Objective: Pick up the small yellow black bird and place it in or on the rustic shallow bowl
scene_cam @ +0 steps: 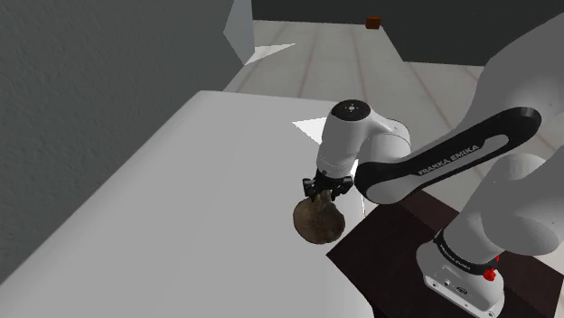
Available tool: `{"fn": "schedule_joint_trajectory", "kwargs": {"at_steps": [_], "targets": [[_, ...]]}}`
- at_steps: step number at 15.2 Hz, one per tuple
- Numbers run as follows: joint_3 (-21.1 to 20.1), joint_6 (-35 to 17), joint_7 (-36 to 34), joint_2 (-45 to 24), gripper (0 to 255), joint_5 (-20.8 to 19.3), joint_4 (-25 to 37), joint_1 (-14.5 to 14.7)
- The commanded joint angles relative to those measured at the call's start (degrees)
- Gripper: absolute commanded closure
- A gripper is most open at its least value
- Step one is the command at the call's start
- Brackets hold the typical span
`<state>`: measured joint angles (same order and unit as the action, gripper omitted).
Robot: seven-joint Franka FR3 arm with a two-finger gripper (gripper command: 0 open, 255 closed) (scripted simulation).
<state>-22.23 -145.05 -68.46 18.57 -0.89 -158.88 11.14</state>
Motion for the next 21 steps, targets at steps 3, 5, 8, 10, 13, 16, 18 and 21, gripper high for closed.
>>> {"fn": "schedule_joint_trajectory", "kwargs": {"at_steps": [3,5,8,10,13,16,18,21], "targets": [[-1.06,-3.99,-1.76,-3.09,255,-1.78,-1.01,-1.12],[-1.68,-6.05,-2.93,-4.94,255,-3.15,-1.32,-1.94],[-2.67,-9.11,-5.15,-7.89,255,-5.86,-1.64,-3.42],[-3.36,-11.09,-7.04,-9.98,255,-8.27,-1.73,-4.60],[-3.87,-12.58,-8.83,-11.68,255,-10.57,-1.74,-5.60],[-3.86,-12.58,-8.83,-11.68,255,-10.57,-1.74,-5.58],[-3.86,-12.58,-8.83,-11.68,255,-10.57,-1.74,-5.58],[-3.81,-12.51,-8.60,-11.37,0,-10.22,-1.94,-5.42]]}}
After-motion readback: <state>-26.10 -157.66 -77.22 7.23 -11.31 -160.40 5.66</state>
